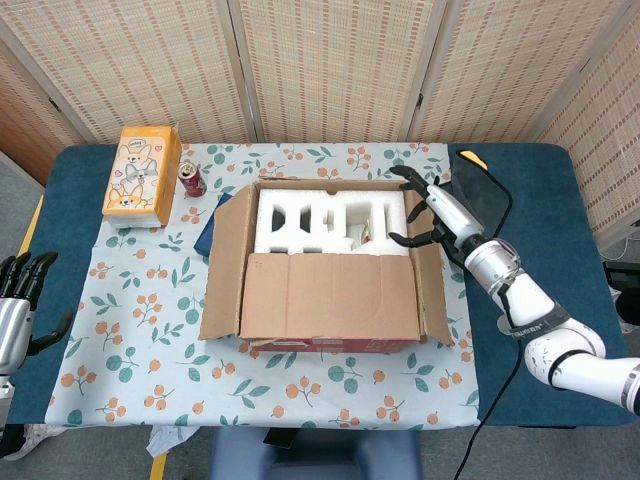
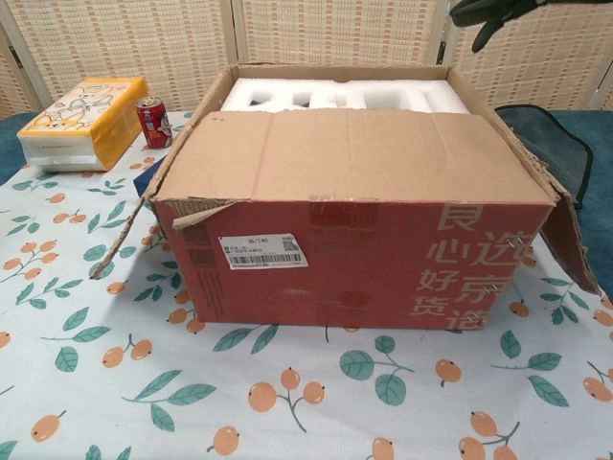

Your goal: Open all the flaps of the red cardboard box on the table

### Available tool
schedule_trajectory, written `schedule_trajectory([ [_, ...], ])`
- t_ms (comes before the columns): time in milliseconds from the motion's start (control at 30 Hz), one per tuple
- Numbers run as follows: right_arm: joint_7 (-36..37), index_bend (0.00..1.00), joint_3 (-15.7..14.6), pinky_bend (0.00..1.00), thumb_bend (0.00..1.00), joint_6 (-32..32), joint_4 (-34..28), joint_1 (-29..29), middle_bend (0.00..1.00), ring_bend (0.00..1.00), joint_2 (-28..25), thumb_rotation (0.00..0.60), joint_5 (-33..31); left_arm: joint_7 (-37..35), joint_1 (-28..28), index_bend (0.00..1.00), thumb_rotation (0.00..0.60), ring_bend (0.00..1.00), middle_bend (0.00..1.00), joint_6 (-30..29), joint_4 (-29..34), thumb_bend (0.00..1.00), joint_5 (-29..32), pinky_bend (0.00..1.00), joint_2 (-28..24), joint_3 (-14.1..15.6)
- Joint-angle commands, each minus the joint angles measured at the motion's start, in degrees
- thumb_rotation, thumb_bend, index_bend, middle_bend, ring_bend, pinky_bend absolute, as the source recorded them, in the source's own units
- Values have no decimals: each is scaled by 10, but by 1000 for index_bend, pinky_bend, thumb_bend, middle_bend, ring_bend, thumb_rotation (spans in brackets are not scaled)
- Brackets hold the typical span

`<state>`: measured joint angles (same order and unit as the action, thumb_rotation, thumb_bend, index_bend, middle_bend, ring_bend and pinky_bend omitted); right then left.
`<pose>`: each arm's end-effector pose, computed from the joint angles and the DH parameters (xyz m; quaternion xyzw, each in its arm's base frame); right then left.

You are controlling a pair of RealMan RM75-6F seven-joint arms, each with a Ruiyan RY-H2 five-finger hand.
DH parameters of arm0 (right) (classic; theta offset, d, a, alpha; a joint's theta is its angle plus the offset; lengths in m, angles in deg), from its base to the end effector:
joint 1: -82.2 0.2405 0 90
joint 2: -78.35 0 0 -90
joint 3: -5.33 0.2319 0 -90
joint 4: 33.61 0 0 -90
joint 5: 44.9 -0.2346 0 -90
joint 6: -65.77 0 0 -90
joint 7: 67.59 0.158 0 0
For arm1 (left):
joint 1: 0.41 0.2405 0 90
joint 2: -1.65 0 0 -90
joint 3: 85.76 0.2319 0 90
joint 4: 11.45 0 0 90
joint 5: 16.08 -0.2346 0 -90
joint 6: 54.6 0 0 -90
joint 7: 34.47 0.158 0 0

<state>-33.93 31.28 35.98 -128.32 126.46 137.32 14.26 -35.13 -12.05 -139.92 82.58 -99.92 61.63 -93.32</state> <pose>-0.1049 -0.4153 0.1023 0.5524 -0.6396 0.4722 0.2506 -0.2687 0.2471 0.1612 -0.5919 -0.3257 -0.4401 0.5915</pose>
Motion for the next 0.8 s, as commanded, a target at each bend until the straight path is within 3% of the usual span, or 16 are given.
schedule_trajectory([
  [33, 108, 0, 26, 401, 338, 91, 14, -24, 0, 125, -3, 600, 32, 0, 0, 4, 600, 43, 146, 0, -2, 423, 1, 61, 1, 0],
  [333, 185, 0, 46, 401, 337, 114, 47, -39, 0, 124, 44, 600, 132, -4, 5, 3, 600, 42, 146, -2, -3, 424, 4, 60, 0, 0],
  [800, 253, 0, 5, 397, 337, 94, 95, -16, 0, 106, 75, 600, 229, -11, 2, 1, 600, 44, 146, 6, -12, 424, 8, 55, 0, -2],
])
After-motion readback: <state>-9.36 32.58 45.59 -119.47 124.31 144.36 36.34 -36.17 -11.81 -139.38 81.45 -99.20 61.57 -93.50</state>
